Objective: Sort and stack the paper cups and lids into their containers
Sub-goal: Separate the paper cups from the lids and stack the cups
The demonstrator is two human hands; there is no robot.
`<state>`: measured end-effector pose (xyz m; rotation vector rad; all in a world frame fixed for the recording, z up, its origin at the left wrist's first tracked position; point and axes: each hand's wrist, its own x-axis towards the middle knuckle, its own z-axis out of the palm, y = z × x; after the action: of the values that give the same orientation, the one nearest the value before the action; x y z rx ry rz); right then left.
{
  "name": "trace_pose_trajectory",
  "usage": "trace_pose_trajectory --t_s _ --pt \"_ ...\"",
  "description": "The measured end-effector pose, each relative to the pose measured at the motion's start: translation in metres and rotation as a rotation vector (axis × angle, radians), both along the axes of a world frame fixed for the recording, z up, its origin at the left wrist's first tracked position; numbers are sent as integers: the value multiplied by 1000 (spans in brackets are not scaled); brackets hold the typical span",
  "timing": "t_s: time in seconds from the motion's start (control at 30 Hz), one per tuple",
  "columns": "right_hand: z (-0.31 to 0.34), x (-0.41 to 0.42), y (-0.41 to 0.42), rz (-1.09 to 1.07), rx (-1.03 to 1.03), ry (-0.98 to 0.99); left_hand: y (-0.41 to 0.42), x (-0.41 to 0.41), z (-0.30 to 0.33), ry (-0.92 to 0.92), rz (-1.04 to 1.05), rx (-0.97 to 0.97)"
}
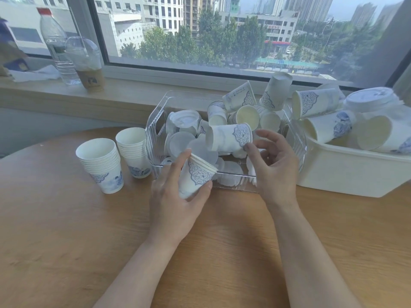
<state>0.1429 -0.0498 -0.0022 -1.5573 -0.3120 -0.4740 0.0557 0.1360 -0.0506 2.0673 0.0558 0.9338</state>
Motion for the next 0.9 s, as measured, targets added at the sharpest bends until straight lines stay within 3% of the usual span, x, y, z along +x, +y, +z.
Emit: trace_pose_trajectory --t_s 0.23,0.7,0.8,0.9 --pt "-7 0 6 266 -28 19 1 1 0 -16 16 47" --pt "-8 -5 16 473 -298 20 1 1 -1 -19 -5 33" --pt "-4 -3 13 365 -333 30 1 1 -2 -5 0 19" --pt "4 13 8 14 -445 -36 4 2 -4 -14 25 -1"
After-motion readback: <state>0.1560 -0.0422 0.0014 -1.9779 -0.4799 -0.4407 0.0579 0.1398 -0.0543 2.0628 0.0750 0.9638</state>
